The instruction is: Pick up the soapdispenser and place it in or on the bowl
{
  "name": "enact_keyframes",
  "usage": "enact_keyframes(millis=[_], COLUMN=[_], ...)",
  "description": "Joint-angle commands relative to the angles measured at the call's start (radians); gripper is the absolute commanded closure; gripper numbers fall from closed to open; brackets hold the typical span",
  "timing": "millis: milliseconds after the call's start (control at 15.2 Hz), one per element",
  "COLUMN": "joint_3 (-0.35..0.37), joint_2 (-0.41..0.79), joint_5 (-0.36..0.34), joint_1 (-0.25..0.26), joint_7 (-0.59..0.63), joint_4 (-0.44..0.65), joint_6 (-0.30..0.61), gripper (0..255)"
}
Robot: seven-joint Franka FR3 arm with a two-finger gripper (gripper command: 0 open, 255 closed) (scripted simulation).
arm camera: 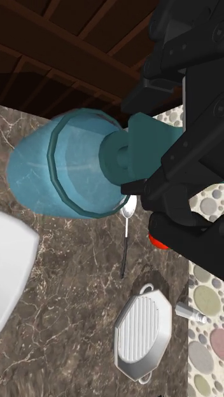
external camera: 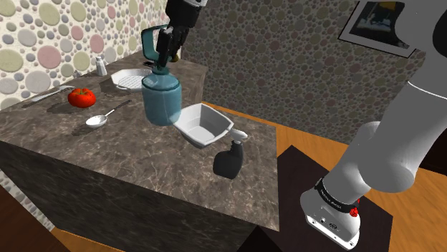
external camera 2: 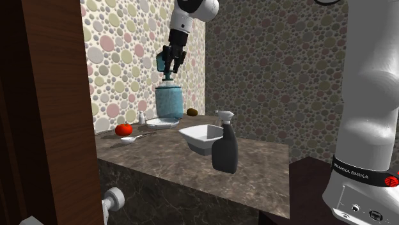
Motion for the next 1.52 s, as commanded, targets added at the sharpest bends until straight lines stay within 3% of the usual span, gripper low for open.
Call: enact_keyframes(millis=[0,924,1452], joint_3=[-0.016,-0.196,-0.194], joint_2=[-0.047,-0.267,-0.275], joint_5=[0.028,0.145,0.152], joint_1=[-0.024,-0.155,-0.152], joint_7=[-0.048,-0.381,-0.394], joint_4=[-0.033,-0.133,-0.249], joint_6=[-0.012,-0.154,-0.047], gripper=[255,255,255])
